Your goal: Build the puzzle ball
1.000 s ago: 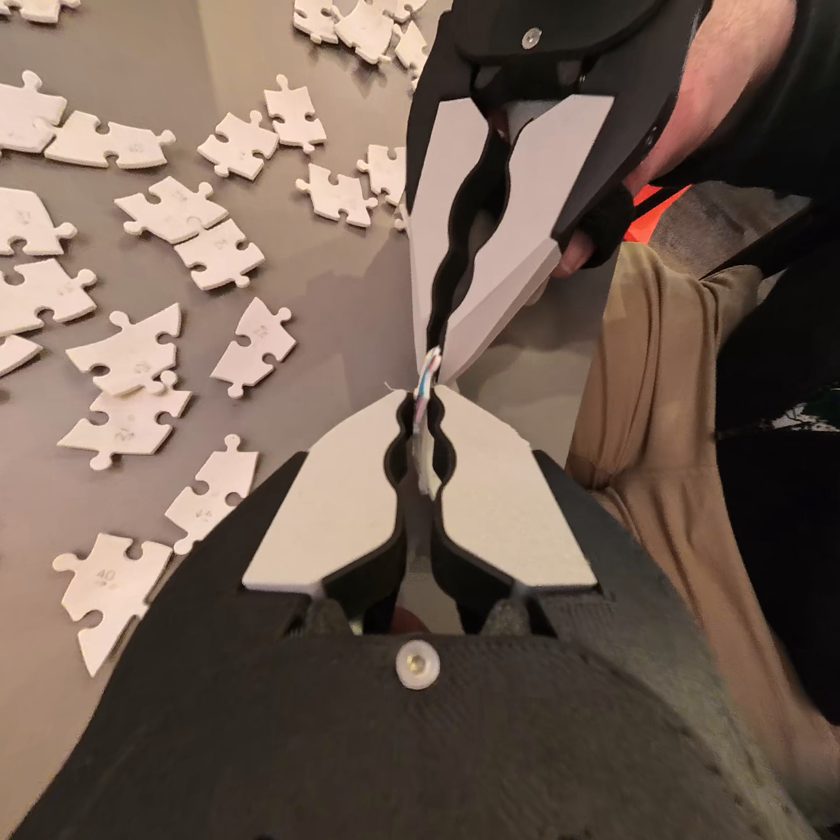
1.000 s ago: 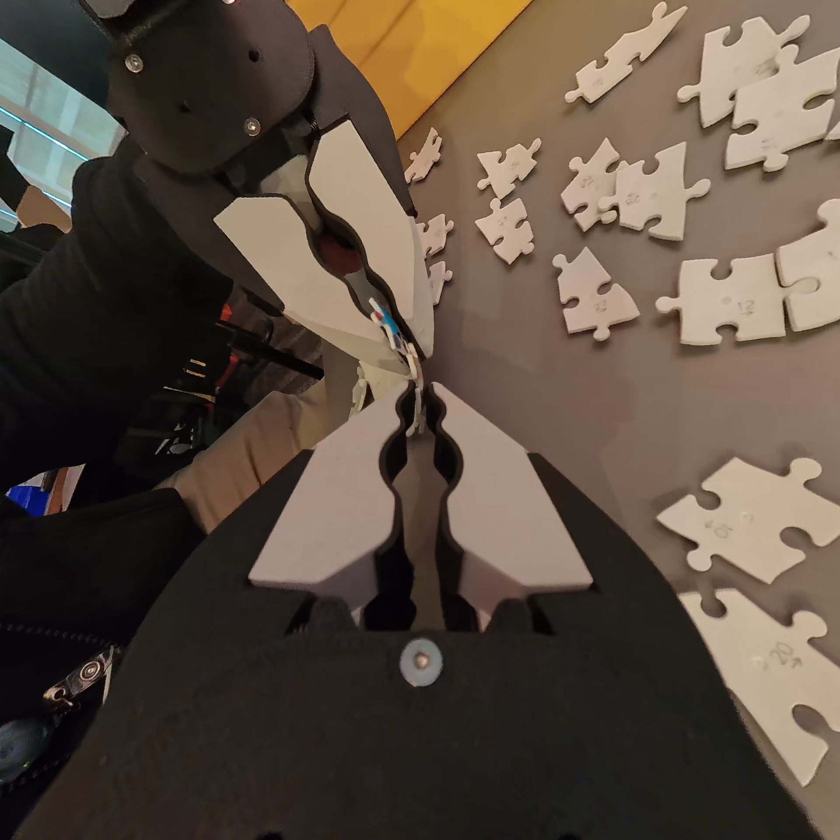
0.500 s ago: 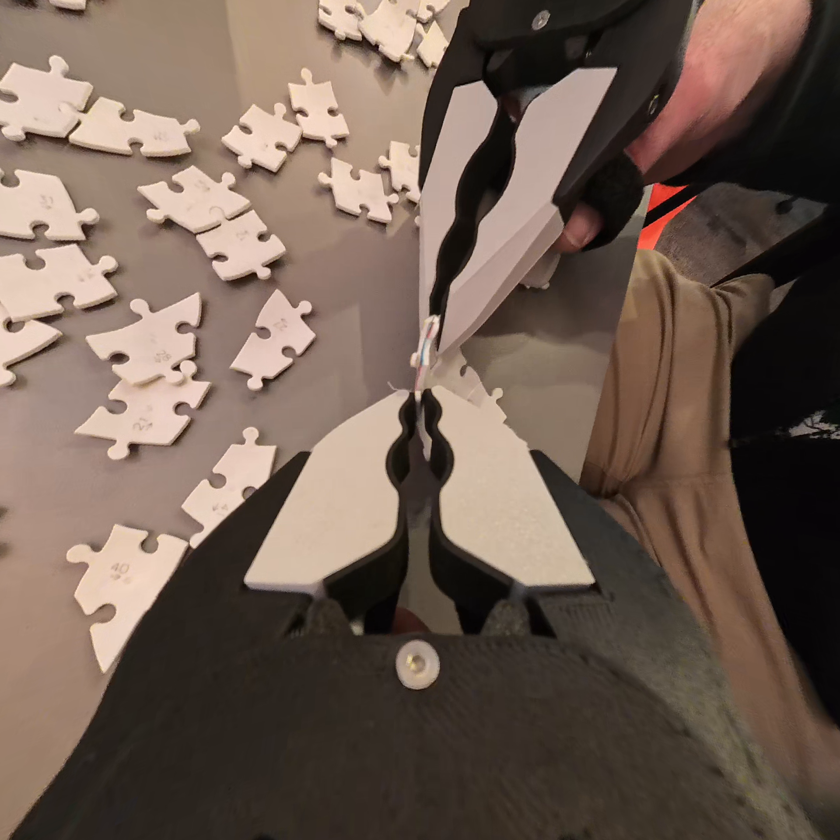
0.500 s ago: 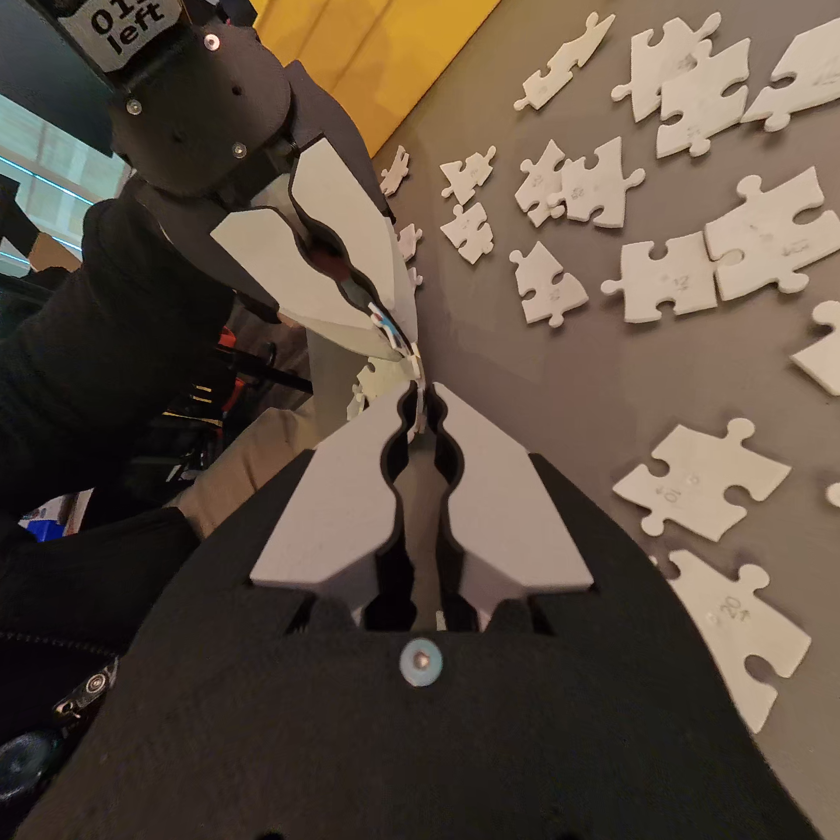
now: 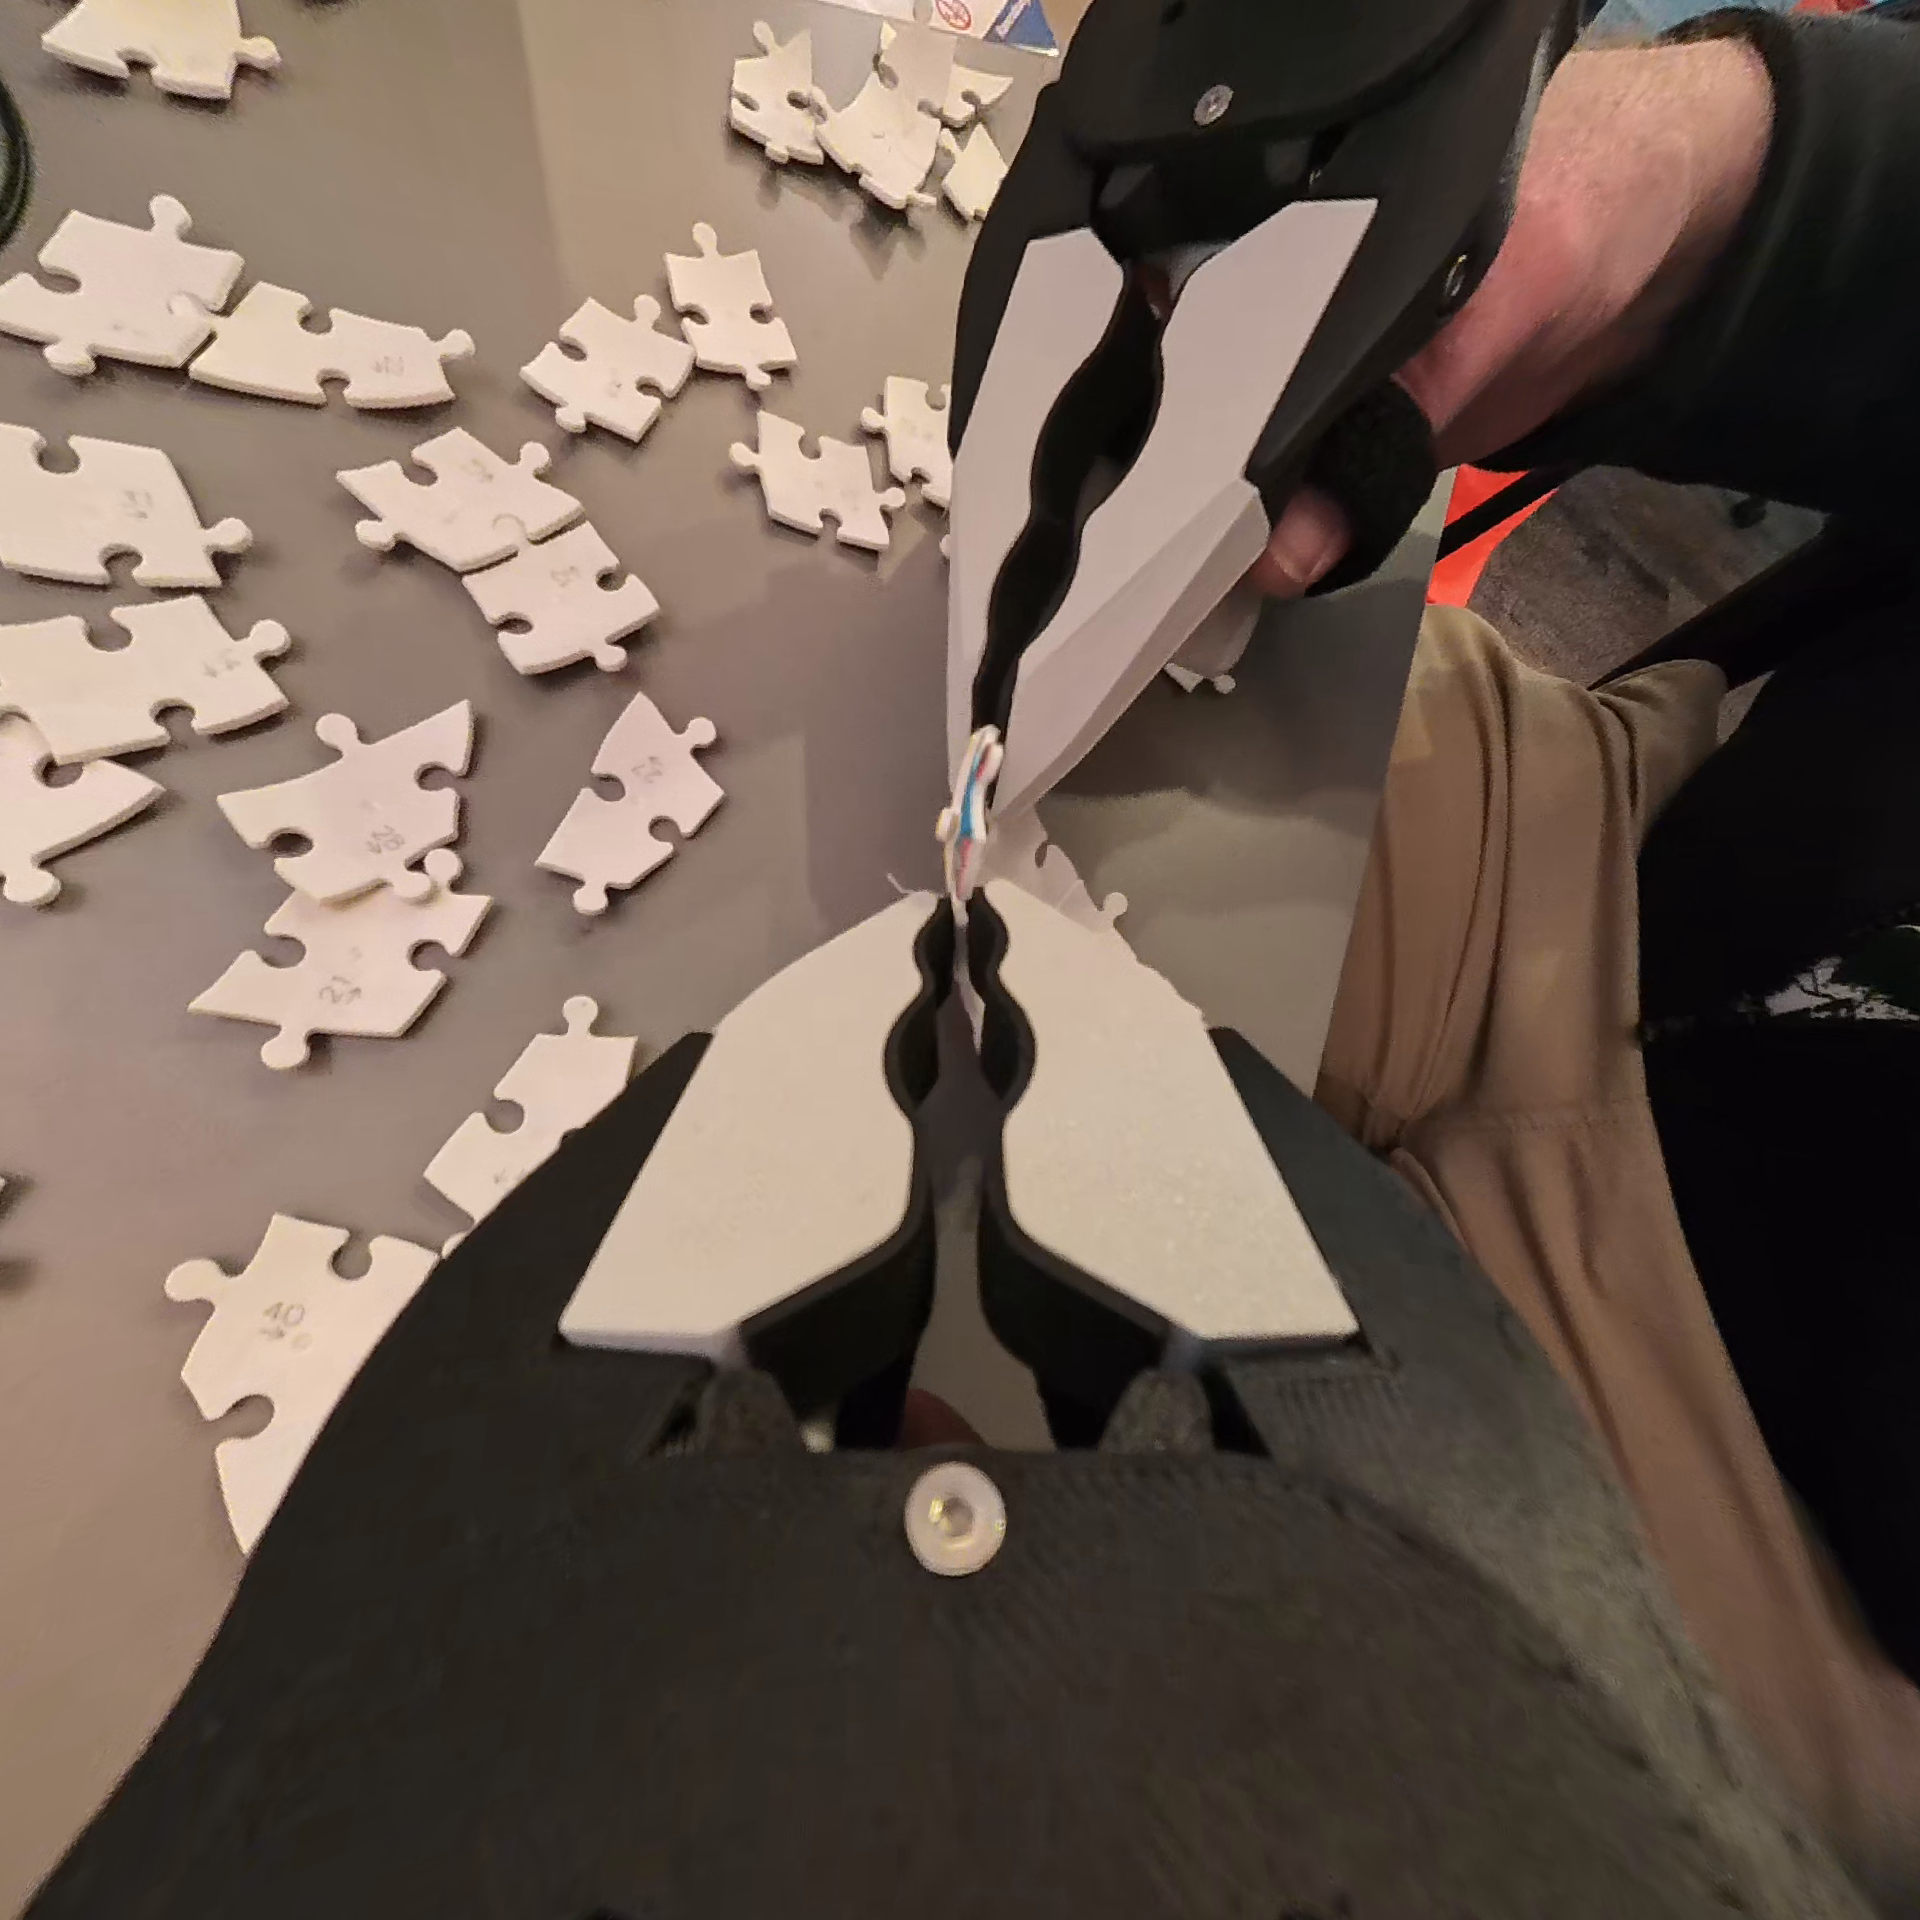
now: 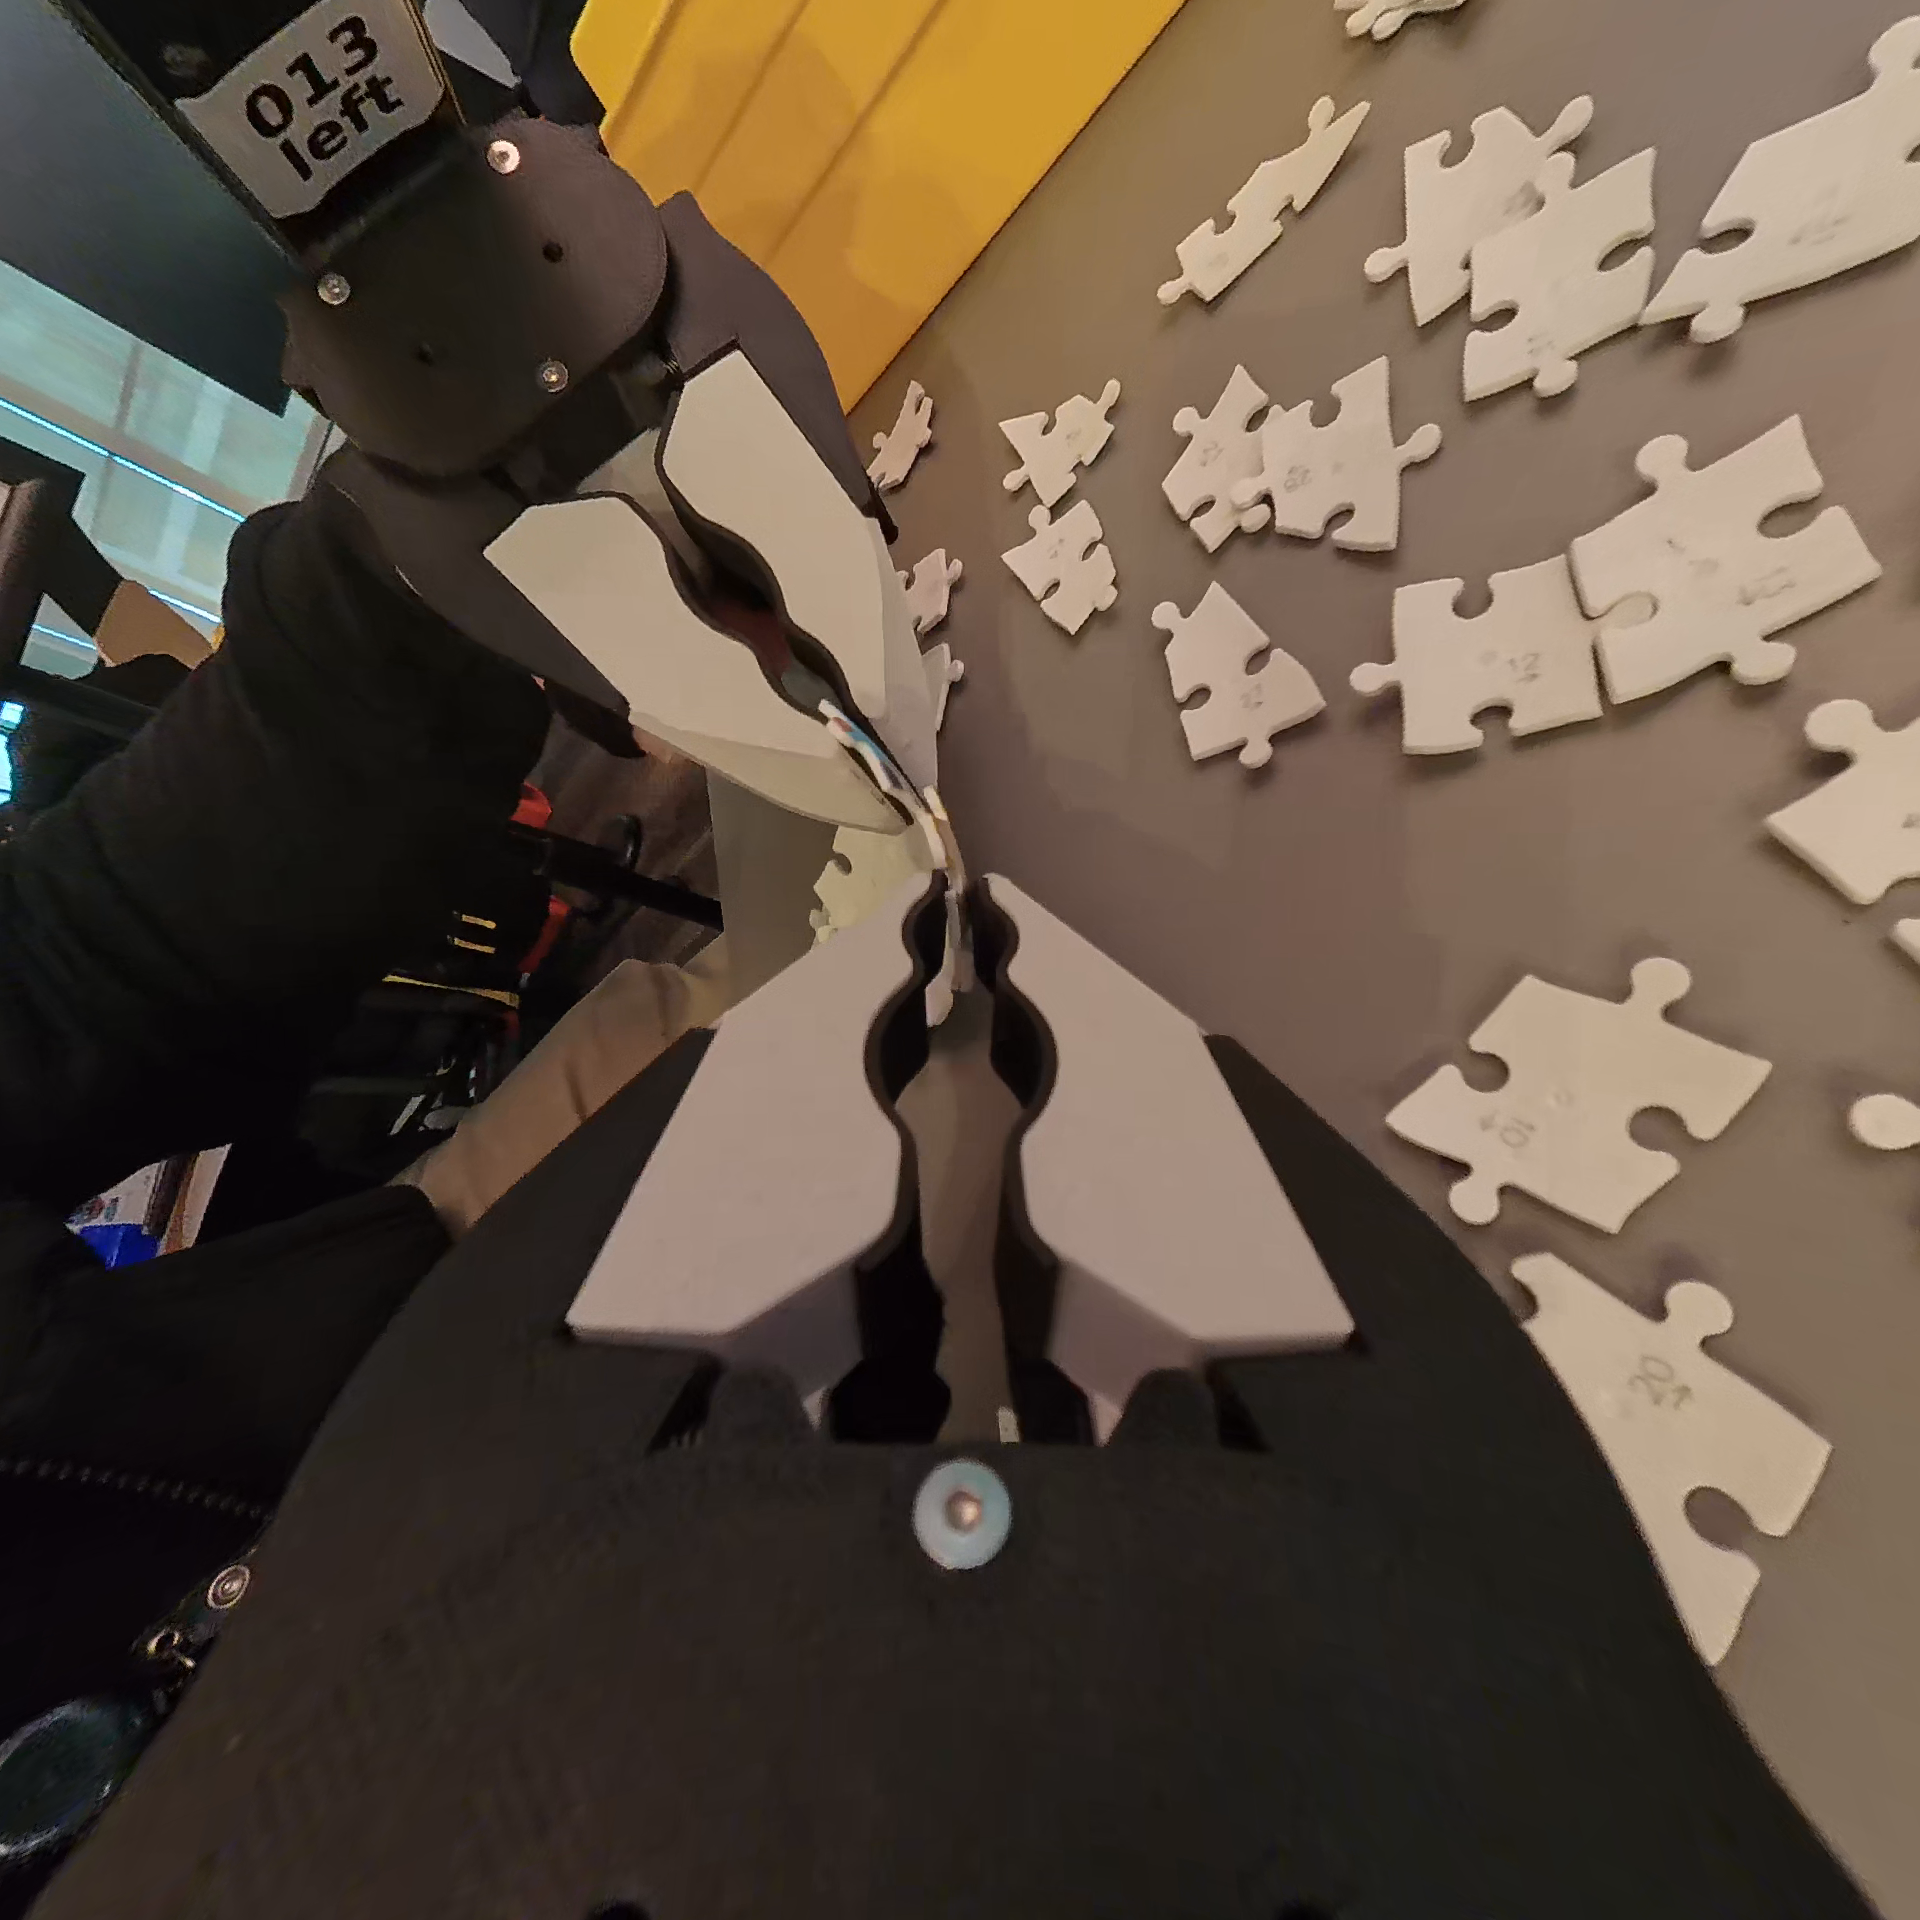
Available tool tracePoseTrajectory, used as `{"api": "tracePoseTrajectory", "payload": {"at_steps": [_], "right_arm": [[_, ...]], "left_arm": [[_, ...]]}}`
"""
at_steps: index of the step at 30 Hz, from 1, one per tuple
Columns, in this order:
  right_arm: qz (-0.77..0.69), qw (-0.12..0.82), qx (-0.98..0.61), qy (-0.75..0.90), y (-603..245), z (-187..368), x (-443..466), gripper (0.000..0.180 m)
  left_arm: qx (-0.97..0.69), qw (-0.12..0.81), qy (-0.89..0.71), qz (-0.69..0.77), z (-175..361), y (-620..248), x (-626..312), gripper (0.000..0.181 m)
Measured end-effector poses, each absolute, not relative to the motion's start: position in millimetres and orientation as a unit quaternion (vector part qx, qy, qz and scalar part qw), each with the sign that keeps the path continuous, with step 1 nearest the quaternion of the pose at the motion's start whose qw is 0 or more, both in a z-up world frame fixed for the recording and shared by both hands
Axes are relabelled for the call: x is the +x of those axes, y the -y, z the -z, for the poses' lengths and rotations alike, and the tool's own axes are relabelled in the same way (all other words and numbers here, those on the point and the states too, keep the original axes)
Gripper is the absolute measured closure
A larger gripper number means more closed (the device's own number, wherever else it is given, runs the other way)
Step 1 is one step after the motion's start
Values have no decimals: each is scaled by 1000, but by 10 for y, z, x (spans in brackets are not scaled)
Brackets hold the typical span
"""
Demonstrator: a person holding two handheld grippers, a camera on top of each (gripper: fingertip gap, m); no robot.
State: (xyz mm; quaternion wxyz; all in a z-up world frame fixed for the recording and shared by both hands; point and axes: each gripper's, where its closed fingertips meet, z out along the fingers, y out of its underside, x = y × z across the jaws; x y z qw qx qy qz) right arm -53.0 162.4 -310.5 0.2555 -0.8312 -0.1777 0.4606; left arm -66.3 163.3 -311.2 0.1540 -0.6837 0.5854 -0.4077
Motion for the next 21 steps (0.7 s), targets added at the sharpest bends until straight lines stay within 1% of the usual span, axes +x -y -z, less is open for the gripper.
{"api": "tracePoseTrajectory", "payload": {"at_steps": [5,15,17,18,19,20,21], "right_arm": [[-418,280,-839,209,-1663,3087,-441,180],[-407,272,-834,256,-1605,3128,-515,180],[-409,269,-833,257,-1592,3132,-532,180],[-410,268,-833,258,-1585,3129,-546,180],[-412,267,-833,257,-1583,3126,-558,180],[-412,267,-833,255,-1585,3126,-565,180],[-412,266,-834,254,-1584,3132,-567,180]], "left_arm": [[-687,147,-596,389,3165,-1659,-737,178],[-678,139,-596,407,3184,-1608,-684,178],[-678,144,-592,410,3183,-1619,-666,176],[-677,148,-593,410,3186,-1618,-654,173],[-680,152,-593,404,3201,-1630,-643,165],[-680,152,-593,402,3210,-1627,-631,162],[-677,153,-594,407,3198,-1613,-612,165]]}}
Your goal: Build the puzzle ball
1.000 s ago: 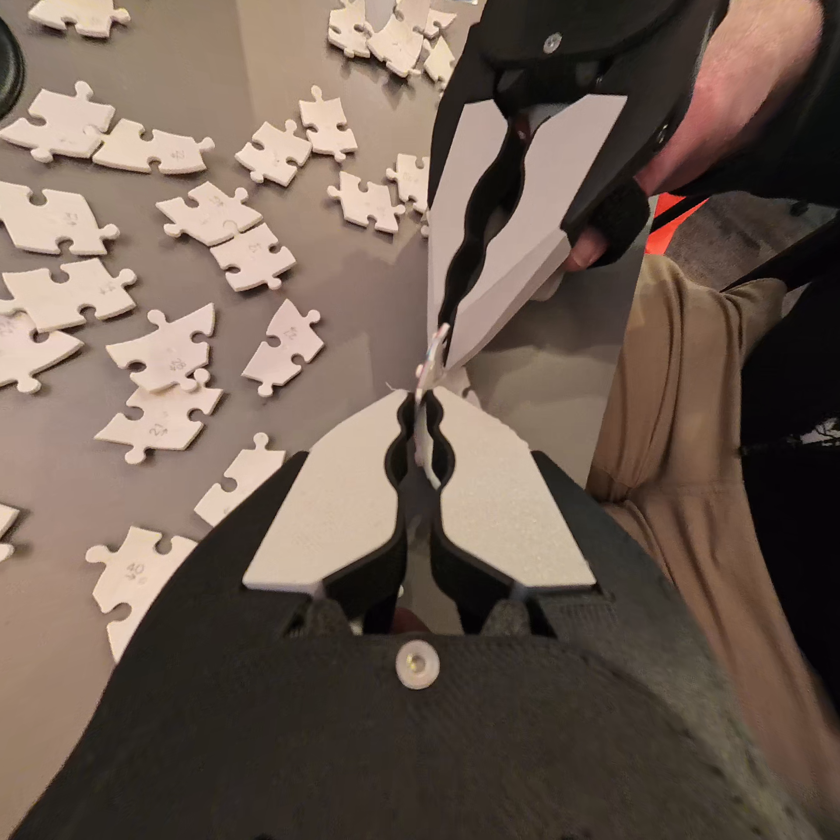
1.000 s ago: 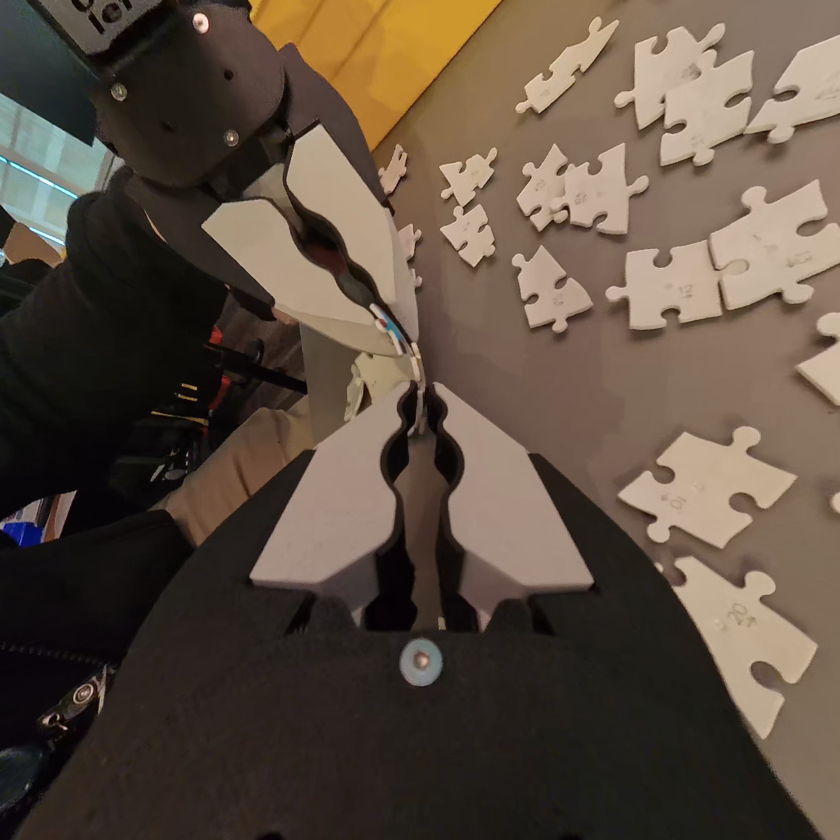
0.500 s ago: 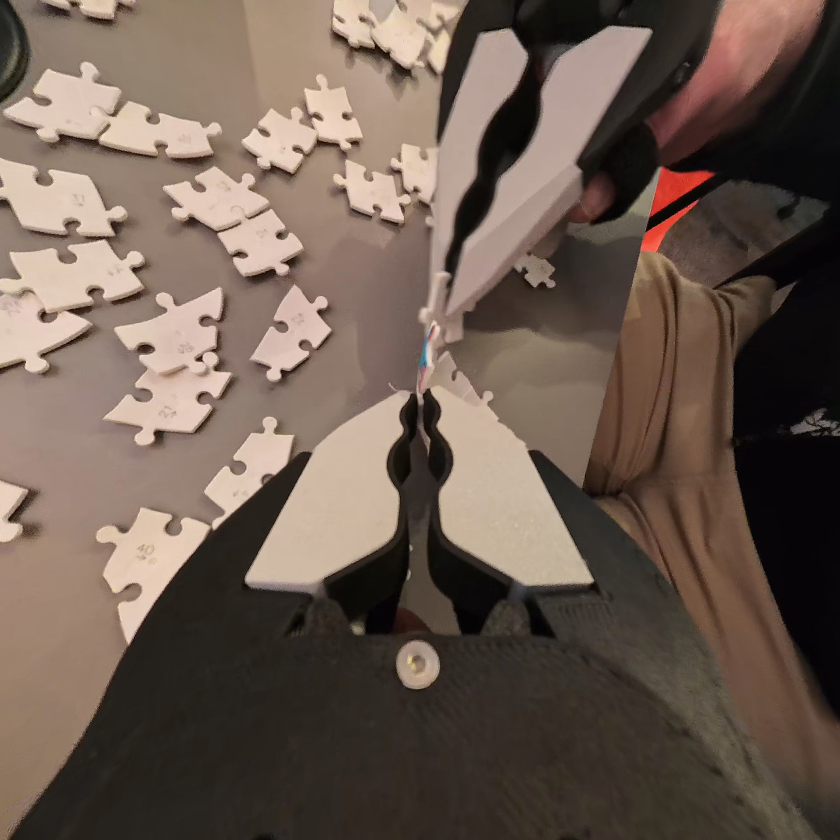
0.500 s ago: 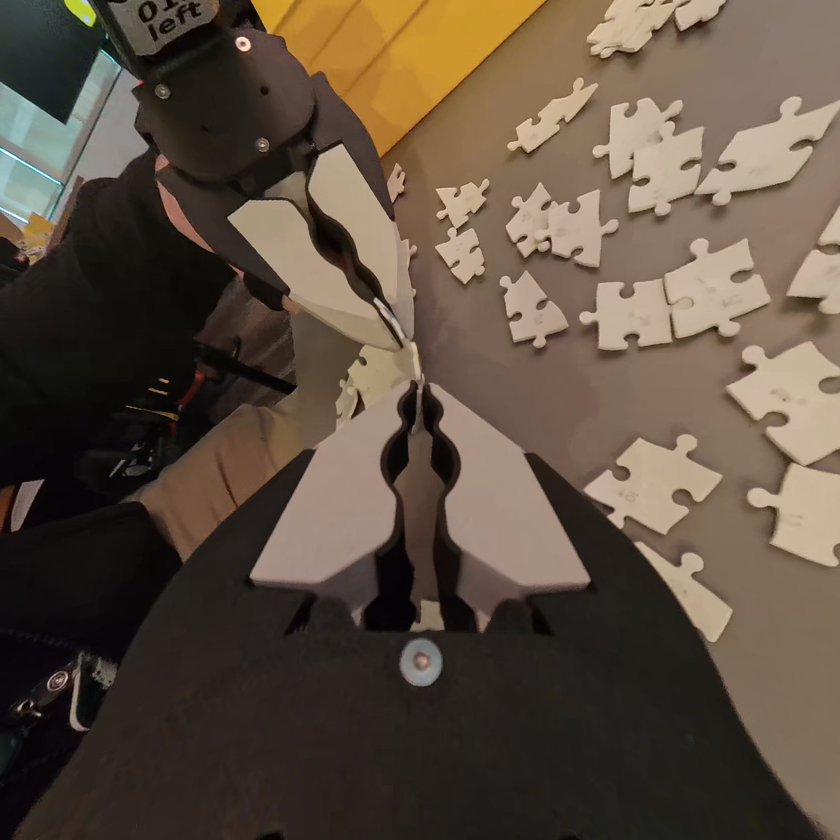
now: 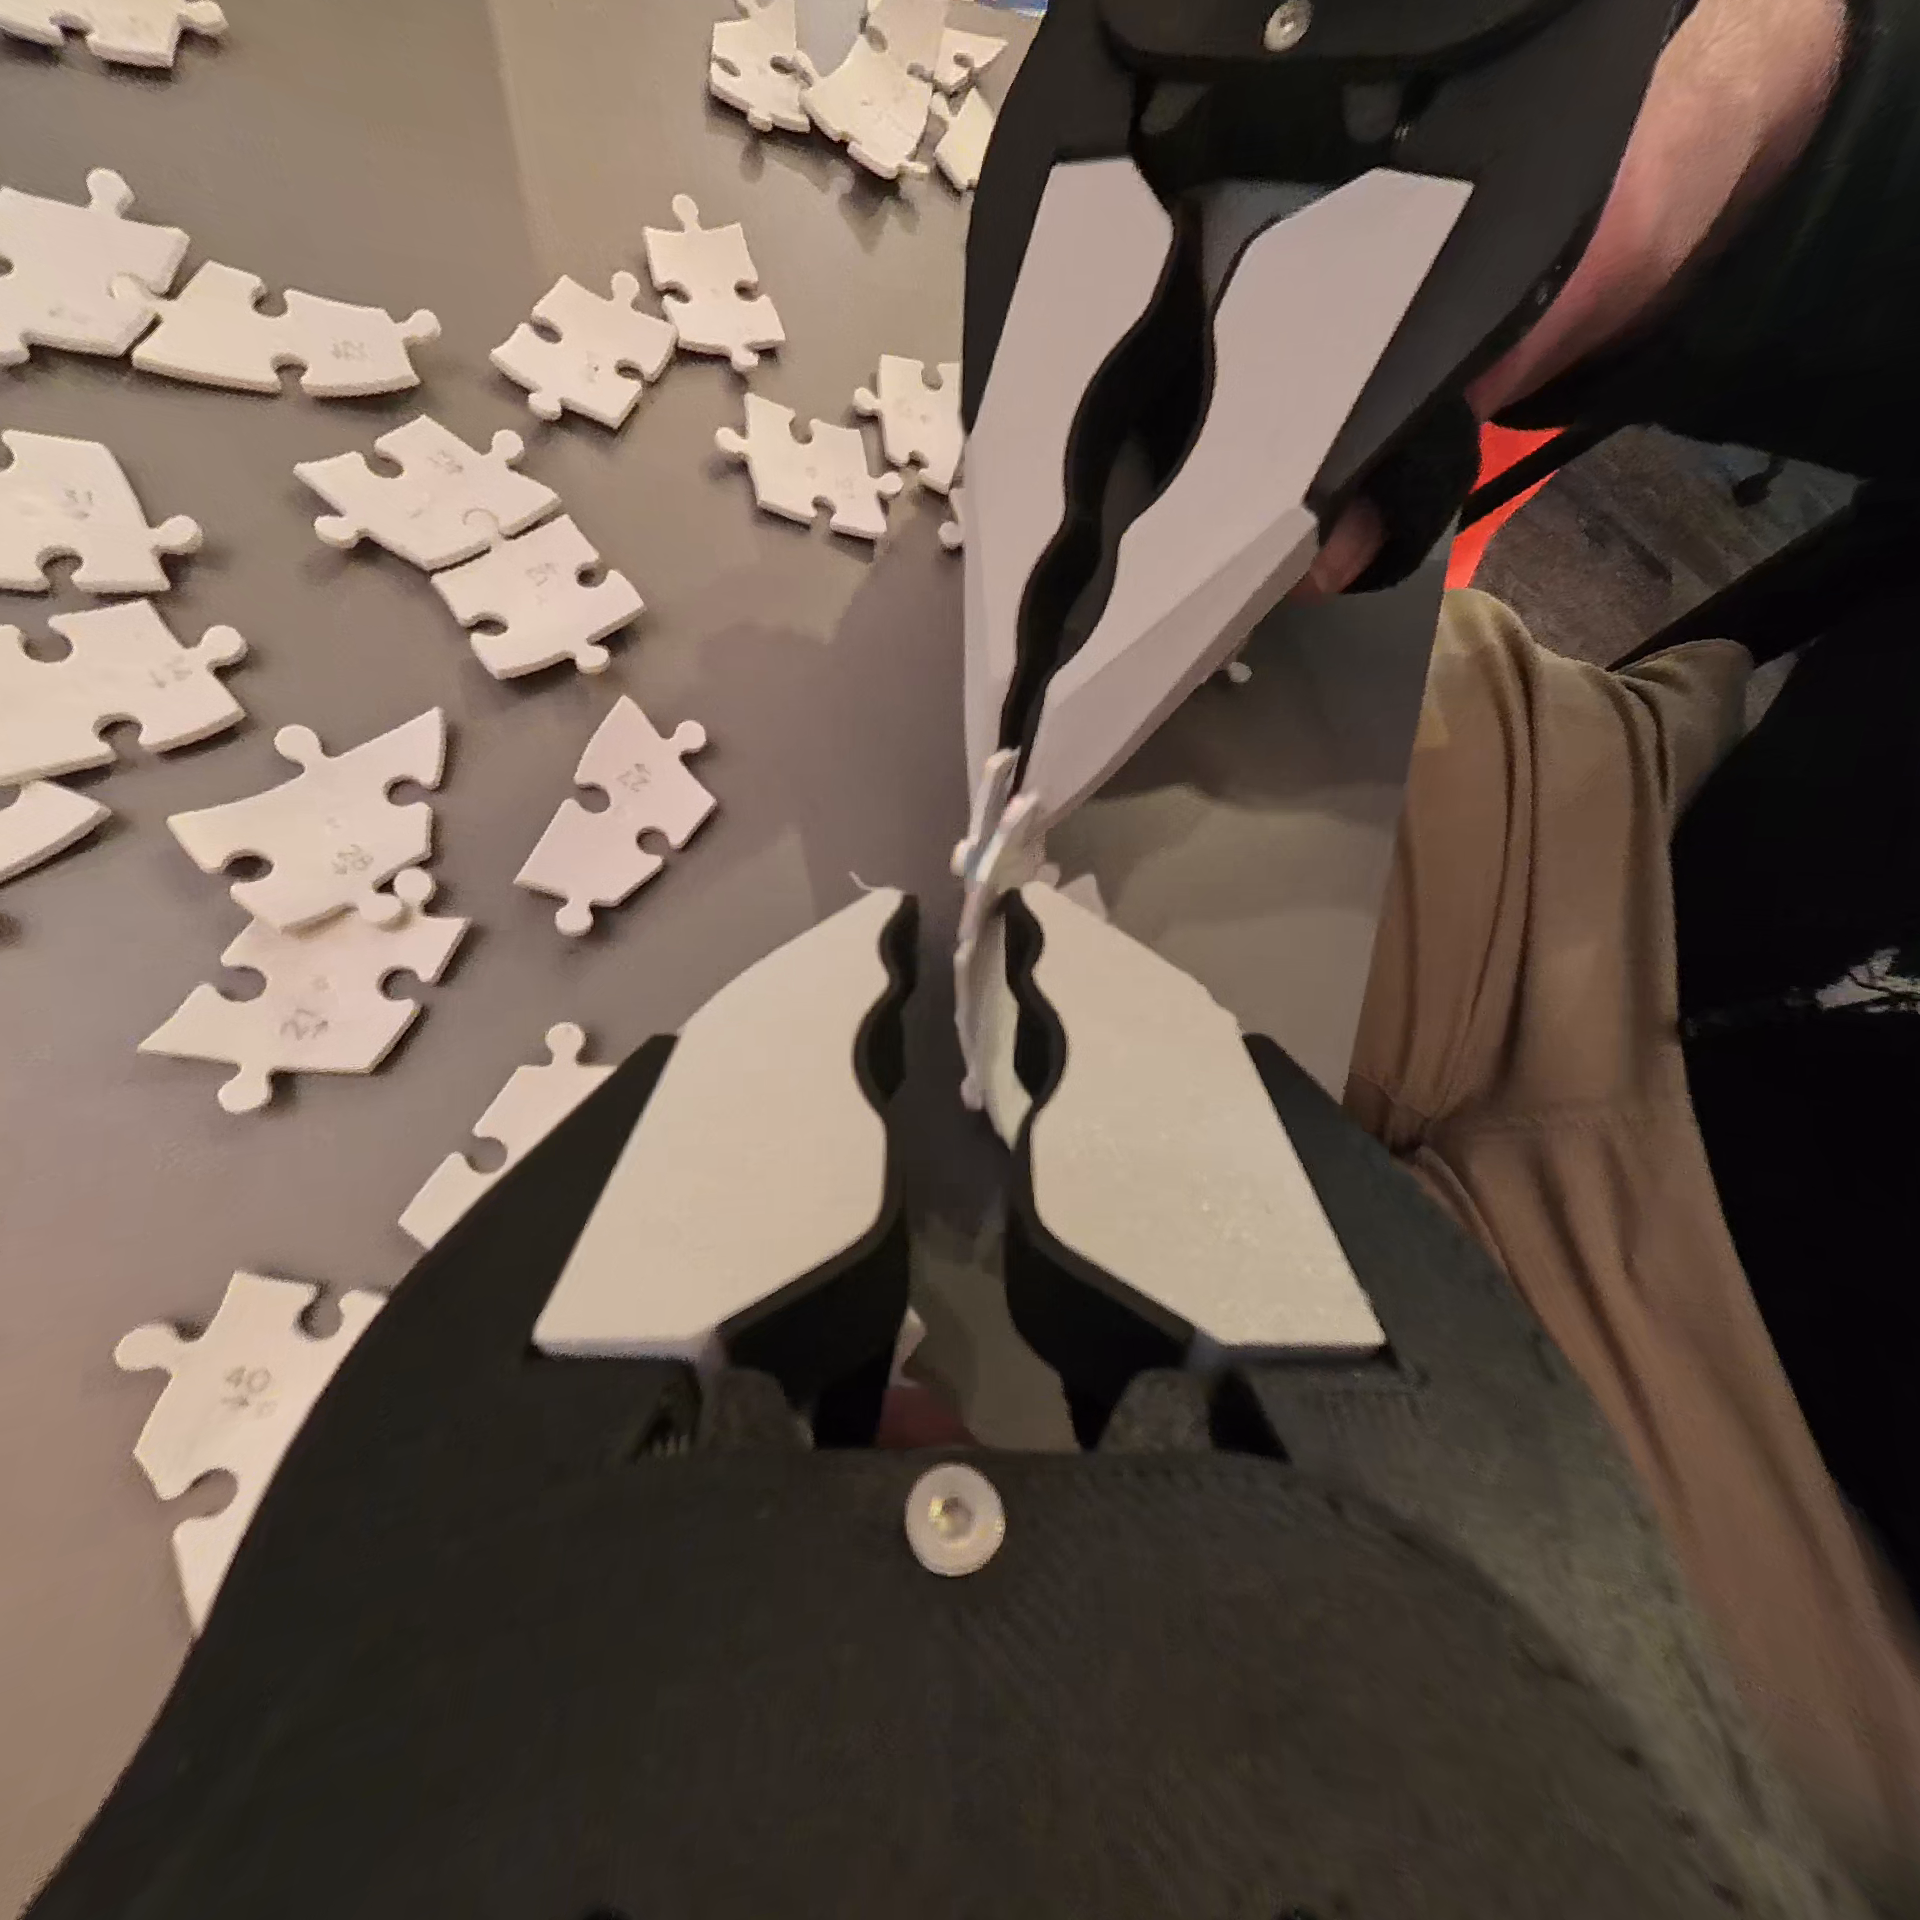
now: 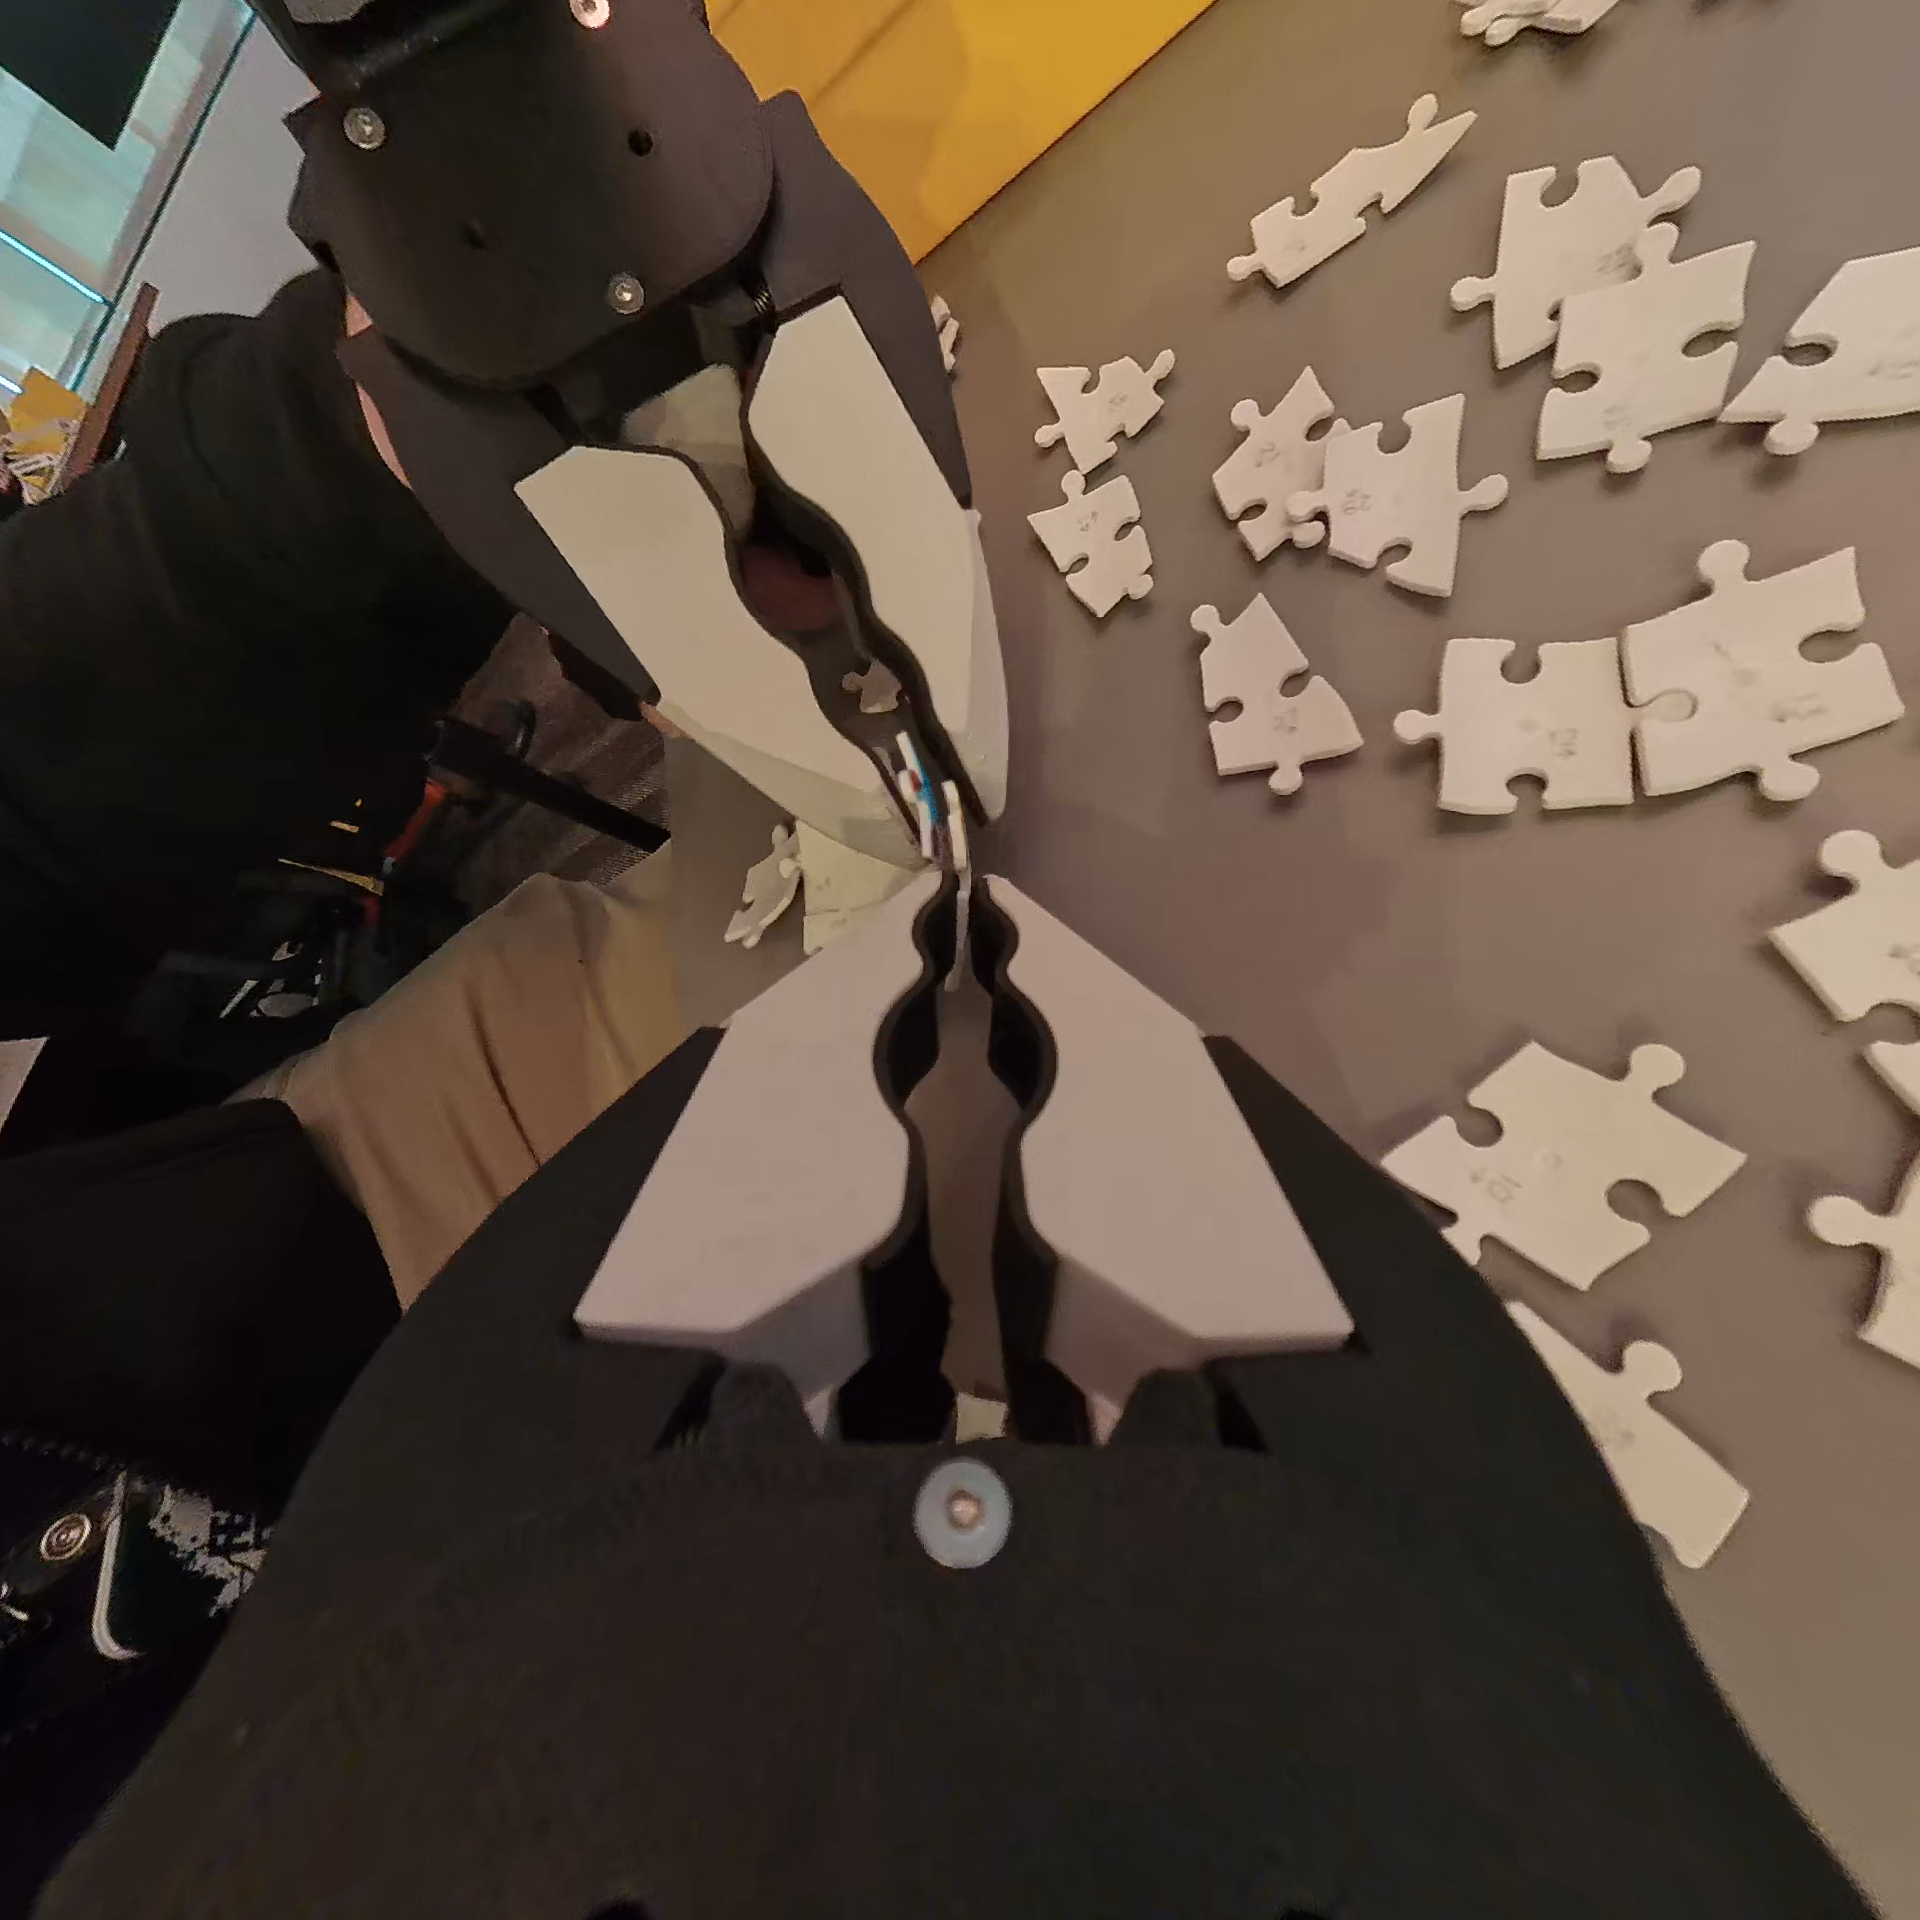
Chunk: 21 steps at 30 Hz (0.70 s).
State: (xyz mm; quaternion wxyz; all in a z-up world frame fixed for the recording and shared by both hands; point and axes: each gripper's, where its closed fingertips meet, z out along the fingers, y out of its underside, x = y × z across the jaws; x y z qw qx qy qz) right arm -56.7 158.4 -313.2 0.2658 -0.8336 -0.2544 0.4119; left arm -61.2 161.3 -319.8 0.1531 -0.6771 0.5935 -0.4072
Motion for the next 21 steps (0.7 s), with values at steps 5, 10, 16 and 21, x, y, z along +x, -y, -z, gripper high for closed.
{"api": "tracePoseTrajectory", "payload": {"at_steps": [5,10,16,21], "right_arm": [[-405,264,-838,253,-1588,3156,-566,180],[-398,271,-841,246,-1630,3133,-466,180],[-403,252,-838,266,-1570,3176,-468,180],[-416,240,-829,288,-1512,3121,-415,180]], "left_arm": [[-674,151,-601,403,3203,-1583,-579,173],[-679,150,-596,401,3212,-1627,-622,177],[-672,154,-598,409,3205,-1621,-616,177],[-669,151,-599,413,3207,-1609,-615,178]]}}
